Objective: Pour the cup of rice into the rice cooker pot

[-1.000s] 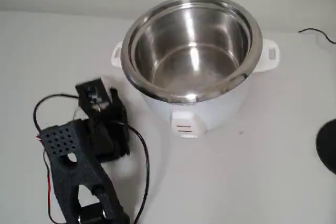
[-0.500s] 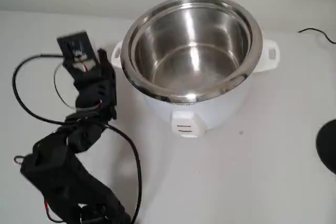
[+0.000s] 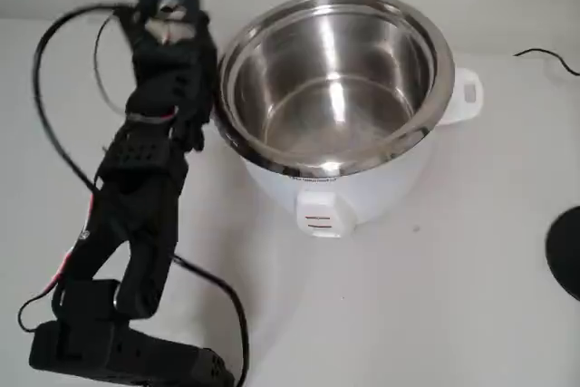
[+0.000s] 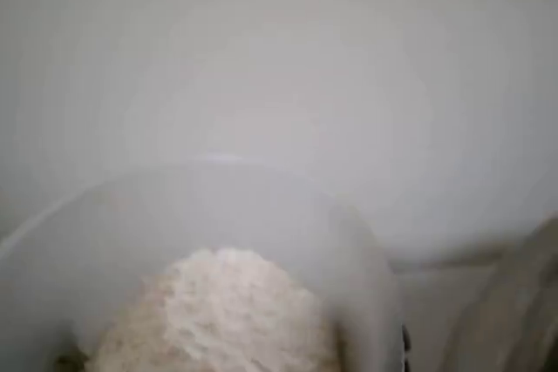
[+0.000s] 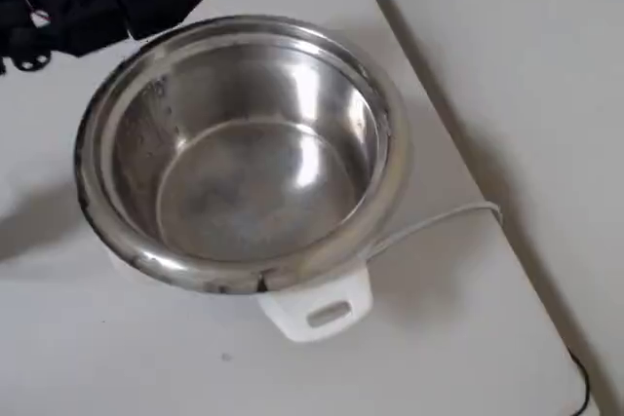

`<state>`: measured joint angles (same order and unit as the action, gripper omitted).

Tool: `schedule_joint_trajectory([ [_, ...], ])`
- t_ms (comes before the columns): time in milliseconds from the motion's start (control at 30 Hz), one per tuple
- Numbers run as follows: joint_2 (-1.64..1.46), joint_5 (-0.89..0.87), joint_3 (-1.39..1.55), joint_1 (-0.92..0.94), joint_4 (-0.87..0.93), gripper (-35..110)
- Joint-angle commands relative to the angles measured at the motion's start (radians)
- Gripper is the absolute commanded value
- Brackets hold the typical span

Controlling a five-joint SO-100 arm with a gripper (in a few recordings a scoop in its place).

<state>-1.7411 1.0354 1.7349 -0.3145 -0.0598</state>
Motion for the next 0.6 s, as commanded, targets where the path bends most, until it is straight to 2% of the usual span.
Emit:
schedule_joint_trajectory([
  [0,-0.118,-0.192,-0.219,0.086,0.143,20],
  [300,-0.167,-0.581,-0.227,0.184,0.291,20],
  [567,-0.183,-0.985,-0.247,0.156,0.436,20],
])
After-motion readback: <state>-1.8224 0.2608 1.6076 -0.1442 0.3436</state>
